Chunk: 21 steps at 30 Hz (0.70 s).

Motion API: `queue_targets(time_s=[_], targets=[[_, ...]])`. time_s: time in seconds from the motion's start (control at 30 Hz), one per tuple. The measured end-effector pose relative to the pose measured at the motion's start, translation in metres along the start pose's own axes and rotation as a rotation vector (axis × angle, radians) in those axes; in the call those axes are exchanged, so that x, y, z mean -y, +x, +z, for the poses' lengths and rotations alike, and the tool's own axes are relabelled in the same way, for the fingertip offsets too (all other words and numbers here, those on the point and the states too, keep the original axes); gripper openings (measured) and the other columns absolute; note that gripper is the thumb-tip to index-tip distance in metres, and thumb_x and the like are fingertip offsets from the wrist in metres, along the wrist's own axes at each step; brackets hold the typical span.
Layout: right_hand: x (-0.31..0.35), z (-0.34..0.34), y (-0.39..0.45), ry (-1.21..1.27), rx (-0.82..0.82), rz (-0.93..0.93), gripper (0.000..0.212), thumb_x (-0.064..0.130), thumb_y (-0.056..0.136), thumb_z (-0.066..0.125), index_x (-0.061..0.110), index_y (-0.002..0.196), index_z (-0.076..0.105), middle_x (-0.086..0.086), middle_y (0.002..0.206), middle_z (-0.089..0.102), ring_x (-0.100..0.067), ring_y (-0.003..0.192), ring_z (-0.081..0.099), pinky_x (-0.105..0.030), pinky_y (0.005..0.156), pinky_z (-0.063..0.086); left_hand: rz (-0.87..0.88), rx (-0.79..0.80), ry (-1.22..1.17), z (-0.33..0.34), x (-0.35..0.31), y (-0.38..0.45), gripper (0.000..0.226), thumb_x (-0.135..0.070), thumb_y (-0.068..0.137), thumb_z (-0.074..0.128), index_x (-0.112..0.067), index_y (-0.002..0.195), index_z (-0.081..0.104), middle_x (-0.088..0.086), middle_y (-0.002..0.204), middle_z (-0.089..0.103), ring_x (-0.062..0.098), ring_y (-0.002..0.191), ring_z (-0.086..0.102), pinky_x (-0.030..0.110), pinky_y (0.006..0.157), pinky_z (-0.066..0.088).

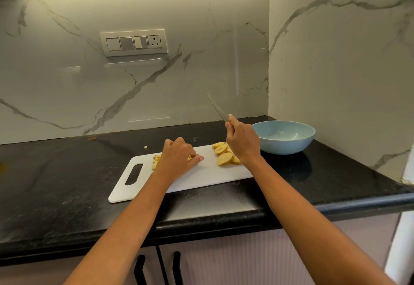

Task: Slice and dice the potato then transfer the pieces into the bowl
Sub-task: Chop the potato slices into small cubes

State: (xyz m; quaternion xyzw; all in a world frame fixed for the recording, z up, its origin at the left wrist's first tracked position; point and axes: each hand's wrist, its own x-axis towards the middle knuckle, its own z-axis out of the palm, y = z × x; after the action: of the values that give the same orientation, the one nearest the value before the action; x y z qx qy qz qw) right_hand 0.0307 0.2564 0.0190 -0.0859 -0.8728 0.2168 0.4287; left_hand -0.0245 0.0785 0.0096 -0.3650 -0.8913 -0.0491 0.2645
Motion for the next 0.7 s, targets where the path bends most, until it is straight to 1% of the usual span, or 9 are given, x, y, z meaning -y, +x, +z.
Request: queue_targets(time_s=[0.1, 0.17, 0.23, 0.3, 0.37, 0.43, 0.5, 0.6, 0.7], targets=[[0.000, 0.001, 0.000, 0.001, 0.000, 0.003, 0.043, 0.026, 0.101, 0.038, 0.009, 0.140, 0.042, -0.007, 0.092, 0.069, -0.008, 0.069, 0.053, -0.018, 0.063, 0.043, -0.046, -0.036, 0.003, -0.001, 0.001, -0.002, 0.036, -0.045, 0.092, 0.048, -0.019, 0.105, 0.070, -0.006, 0.110, 0.065, 0.011, 0.103, 0.046, 0.027, 0.083, 0.022], [0.000, 0.001, 0.000, 0.003, -0.008, 0.011, 0.042, 0.026, 0.101, 0.038, 0.008, 0.139, 0.043, -0.008, 0.091, 0.069, -0.009, 0.069, 0.054, -0.019, 0.062, 0.043, -0.090, -0.100, -0.123, -0.001, -0.001, -0.003, 0.031, -0.041, 0.091, 0.053, -0.018, 0.101, 0.071, -0.005, 0.110, 0.066, 0.011, 0.104, 0.047, 0.027, 0.083, 0.021], [-0.001, 0.000, 0.000, 0.010, -0.012, 0.030, 0.040, 0.026, 0.101, 0.038, 0.008, 0.136, 0.046, -0.008, 0.091, 0.068, -0.013, 0.071, 0.058, -0.023, 0.064, 0.048, -0.099, -0.149, -0.300, -0.001, -0.007, -0.004, 0.024, -0.038, 0.088, 0.059, -0.019, 0.097, 0.072, -0.005, 0.107, 0.067, 0.009, 0.098, 0.049, 0.028, 0.085, 0.025], [-0.001, -0.001, -0.001, 0.014, -0.014, 0.044, 0.037, 0.025, 0.102, 0.037, 0.007, 0.131, 0.051, -0.009, 0.090, 0.068, -0.017, 0.074, 0.061, -0.026, 0.066, 0.050, -0.050, -0.092, -0.543, 0.000, -0.018, -0.002, 0.020, -0.034, 0.085, 0.064, -0.021, 0.100, 0.071, -0.006, 0.105, 0.068, 0.001, 0.086, 0.051, 0.025, 0.084, 0.037], [-0.001, -0.001, -0.001, 0.019, -0.013, 0.046, 0.035, 0.025, 0.102, 0.037, 0.007, 0.128, 0.052, -0.009, 0.090, 0.068, -0.017, 0.074, 0.061, -0.025, 0.064, 0.048, 0.021, 0.053, -0.685, 0.000, -0.029, 0.002, 0.032, -0.032, 0.082, 0.069, -0.021, 0.112, 0.066, -0.004, 0.109, 0.068, 0.000, 0.088, 0.055, 0.017, 0.082, 0.044], [-0.001, -0.002, -0.001, 0.024, -0.006, 0.041, 0.035, 0.024, 0.102, 0.038, 0.007, 0.129, 0.051, -0.009, 0.091, 0.068, -0.015, 0.073, 0.059, -0.023, 0.063, 0.046, 0.056, 0.153, -0.661, 0.003, -0.037, 0.008, 0.045, -0.033, 0.080, 0.071, -0.020, 0.122, 0.060, -0.003, 0.115, 0.066, 0.007, 0.098, 0.058, 0.024, 0.088, 0.048], [0.000, -0.003, -0.001, 0.031, -0.007, 0.041, 0.036, 0.025, 0.102, 0.038, 0.008, 0.131, 0.050, -0.008, 0.093, 0.068, -0.015, 0.074, 0.059, -0.021, 0.063, 0.045, 0.057, 0.186, -0.630, 0.005, -0.041, 0.012, 0.047, -0.031, 0.082, 0.069, -0.017, 0.125, 0.058, -0.001, 0.117, 0.064, 0.012, 0.100, 0.058, 0.026, 0.089, 0.048], [0.000, -0.004, -0.001, 0.043, -0.022, 0.039, 0.039, 0.026, 0.102, 0.037, 0.008, 0.135, 0.047, -0.007, 0.093, 0.068, -0.012, 0.074, 0.058, -0.020, 0.063, 0.044, 0.058, 0.160, -0.634, 0.007, -0.042, 0.013, 0.042, -0.026, 0.083, 0.069, -0.013, 0.122, 0.060, 0.001, 0.114, 0.065, 0.012, 0.096, 0.058, 0.023, 0.086, 0.048], [0.001, -0.003, 0.001, 0.043, -0.023, 0.036, 0.041, 0.026, 0.102, 0.037, 0.009, 0.138, 0.044, -0.007, 0.094, 0.069, -0.008, 0.071, 0.053, -0.019, 0.062, 0.041, 0.039, 0.131, -0.658, 0.009, -0.039, 0.013, 0.042, -0.026, 0.080, 0.072, -0.014, 0.119, 0.062, 0.000, 0.110, 0.066, 0.012, 0.094, 0.059, 0.023, 0.085, 0.048]])
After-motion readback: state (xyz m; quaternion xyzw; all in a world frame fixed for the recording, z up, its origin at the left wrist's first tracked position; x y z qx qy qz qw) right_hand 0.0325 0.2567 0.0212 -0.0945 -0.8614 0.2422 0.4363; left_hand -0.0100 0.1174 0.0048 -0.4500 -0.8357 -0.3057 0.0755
